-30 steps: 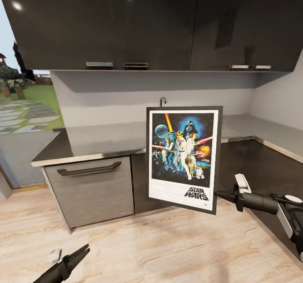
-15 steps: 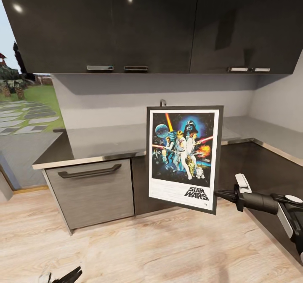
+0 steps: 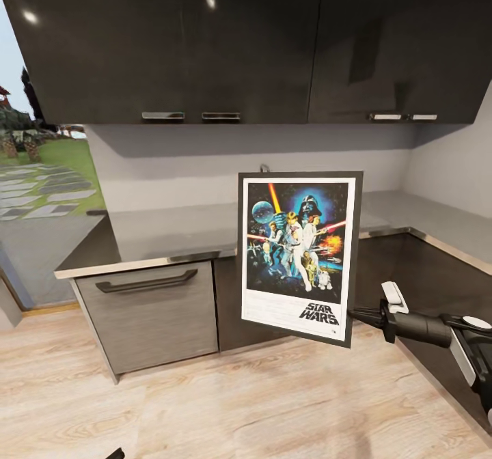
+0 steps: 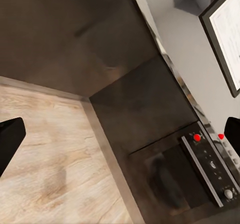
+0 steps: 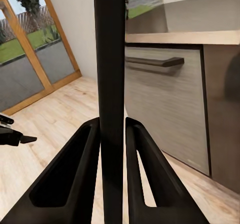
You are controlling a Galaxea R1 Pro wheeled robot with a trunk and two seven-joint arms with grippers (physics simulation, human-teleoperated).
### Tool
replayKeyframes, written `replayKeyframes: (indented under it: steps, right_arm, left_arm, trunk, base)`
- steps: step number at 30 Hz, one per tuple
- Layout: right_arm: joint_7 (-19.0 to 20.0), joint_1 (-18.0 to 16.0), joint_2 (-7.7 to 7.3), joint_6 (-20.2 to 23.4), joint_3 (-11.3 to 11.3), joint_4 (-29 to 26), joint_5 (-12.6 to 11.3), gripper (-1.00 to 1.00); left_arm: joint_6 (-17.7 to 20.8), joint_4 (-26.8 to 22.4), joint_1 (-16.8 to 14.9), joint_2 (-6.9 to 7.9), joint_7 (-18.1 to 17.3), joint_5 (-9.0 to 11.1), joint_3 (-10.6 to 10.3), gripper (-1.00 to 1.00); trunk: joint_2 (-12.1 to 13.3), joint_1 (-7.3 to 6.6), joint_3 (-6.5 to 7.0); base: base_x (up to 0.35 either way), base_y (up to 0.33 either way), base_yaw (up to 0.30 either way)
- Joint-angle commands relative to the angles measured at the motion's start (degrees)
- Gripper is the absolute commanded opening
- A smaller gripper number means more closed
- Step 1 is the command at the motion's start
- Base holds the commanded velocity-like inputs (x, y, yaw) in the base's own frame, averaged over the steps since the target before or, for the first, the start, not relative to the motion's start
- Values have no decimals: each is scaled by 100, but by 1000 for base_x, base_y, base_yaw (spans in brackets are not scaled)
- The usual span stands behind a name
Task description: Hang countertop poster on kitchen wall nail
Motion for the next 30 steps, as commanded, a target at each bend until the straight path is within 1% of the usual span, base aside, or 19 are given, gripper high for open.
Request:
replayKeyframes:
  steps: [1,23,30]
  right_arm:
    - [32,-4,-1,83,-1,1,-13,-100]
    - [34,-4,-1,83,-4,1,-22,-100]
    - [34,-4,-1,83,-1,1,-22,-100]
  left_arm:
    - [-59,1,0,1,-7,57,-49,100]
    - [-58,0,5,9,-7,64,-51,100]
    - [-58,0,5,9,-7,64,-46,100]
  trunk:
    - [37,-22,12]
    - [920,-506,405]
    - [1200,-659,490]
  base:
    - [0,0,0]
    - [0,0,0]
    - [0,0,0]
